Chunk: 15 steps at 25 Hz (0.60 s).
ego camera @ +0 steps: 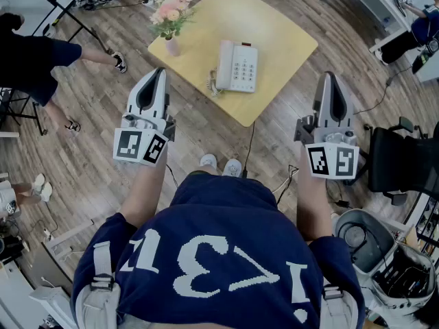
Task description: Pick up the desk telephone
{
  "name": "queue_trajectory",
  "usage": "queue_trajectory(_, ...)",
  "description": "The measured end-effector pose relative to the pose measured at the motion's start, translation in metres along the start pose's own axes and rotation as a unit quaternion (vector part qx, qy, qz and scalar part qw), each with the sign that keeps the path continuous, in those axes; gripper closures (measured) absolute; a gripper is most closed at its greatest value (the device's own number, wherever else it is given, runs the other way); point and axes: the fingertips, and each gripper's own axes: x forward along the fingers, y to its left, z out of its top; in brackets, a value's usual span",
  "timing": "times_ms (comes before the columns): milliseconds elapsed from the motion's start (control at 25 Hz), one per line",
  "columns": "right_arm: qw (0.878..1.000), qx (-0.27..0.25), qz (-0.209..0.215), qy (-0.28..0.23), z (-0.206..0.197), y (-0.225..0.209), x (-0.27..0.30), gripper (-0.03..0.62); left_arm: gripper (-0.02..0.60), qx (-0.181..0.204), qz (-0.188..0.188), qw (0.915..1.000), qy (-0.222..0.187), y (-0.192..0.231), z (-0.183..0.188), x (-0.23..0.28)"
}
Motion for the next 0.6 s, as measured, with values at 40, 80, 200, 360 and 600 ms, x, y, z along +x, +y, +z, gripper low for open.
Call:
queue_trajectory(40, 1.000, 0.000, -0.002, 0.000, 0.000, -0.003, -0.003, 0.574, 0.565, 0.001, -0.001, 1.0000, 0.003, -0.005, -0.002, 0.002)
queue_trajectory(80, 1.000, 0.000, -0.003, -0.001, 0.000, -0.005, -0.006, 0.574, 0.565, 0.002, -0.001, 1.0000, 0.005, -0.009, -0.004, 0.003)
queue_trajectory(200, 1.000, -0.008, -0.001, -0.007, 0.007, -0.003, -0.012, 0.574, 0.565, 0.000, -0.004, 1.0000, 0.007, -0.017, -0.005, 0.002)
queue_trajectory(360, 1.000, -0.010, 0.018, -0.018, 0.015, 0.007, -0.018, 0.574, 0.565, -0.002, -0.004, 1.0000, 0.008, -0.021, -0.003, -0.004)
queue_trajectory(600, 0.999, 0.020, 0.017, -0.034, 0.017, -0.007, -0.023, 0.574, 0.565, 0.001, 0.006, 0.9999, 0.014, -0.026, -0.006, -0.004)
